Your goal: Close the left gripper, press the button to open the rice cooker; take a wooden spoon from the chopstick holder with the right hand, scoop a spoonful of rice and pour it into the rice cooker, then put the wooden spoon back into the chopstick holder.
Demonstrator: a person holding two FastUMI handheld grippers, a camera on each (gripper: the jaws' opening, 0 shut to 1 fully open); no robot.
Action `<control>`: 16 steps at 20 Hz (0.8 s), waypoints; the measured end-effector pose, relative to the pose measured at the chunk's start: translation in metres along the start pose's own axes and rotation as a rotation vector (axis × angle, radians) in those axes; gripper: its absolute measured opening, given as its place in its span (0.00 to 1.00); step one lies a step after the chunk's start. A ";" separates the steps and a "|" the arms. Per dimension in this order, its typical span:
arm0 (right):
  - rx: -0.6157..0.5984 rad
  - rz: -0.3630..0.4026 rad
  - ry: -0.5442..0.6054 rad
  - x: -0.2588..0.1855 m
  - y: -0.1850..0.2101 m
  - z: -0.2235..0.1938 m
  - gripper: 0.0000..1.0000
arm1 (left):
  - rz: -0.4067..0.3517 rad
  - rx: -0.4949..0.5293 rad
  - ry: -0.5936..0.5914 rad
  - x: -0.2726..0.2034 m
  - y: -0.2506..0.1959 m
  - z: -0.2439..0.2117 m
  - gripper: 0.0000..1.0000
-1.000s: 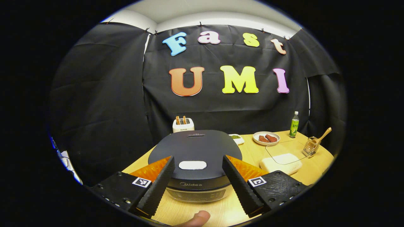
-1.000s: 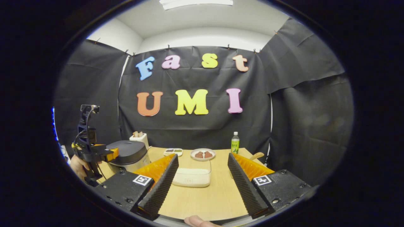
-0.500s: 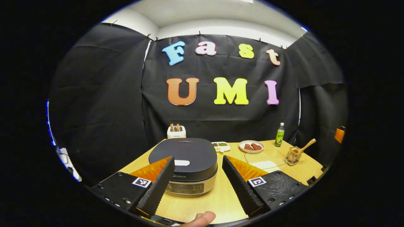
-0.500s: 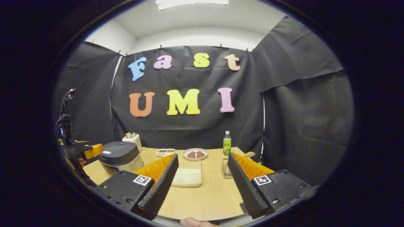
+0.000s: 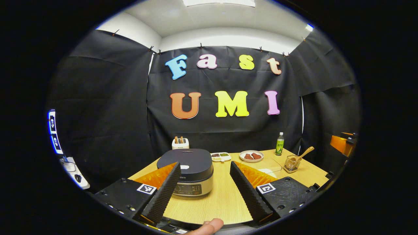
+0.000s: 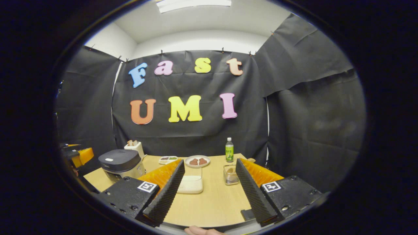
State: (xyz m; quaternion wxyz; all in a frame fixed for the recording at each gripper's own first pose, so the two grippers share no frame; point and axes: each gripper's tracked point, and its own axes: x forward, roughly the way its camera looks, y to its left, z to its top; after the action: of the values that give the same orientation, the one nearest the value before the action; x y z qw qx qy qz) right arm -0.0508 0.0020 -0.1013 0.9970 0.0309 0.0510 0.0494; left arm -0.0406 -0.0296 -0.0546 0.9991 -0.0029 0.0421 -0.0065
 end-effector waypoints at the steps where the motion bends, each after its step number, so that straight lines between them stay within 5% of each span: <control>1: -0.001 -0.004 0.003 0.001 -0.003 0.000 1.00 | 0.004 0.010 -0.001 -0.004 -0.001 0.000 0.96; 16: 0.012 0.004 -0.010 -0.005 0.002 0.010 1.00 | -0.028 0.011 -0.056 -0.017 -0.008 0.014 0.96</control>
State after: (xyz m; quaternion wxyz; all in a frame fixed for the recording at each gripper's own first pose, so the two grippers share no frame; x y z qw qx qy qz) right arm -0.0552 0.0029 -0.0908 0.9969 0.0370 0.0464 0.0508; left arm -0.0562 -0.0369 -0.0397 0.9997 0.0019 0.0141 -0.0205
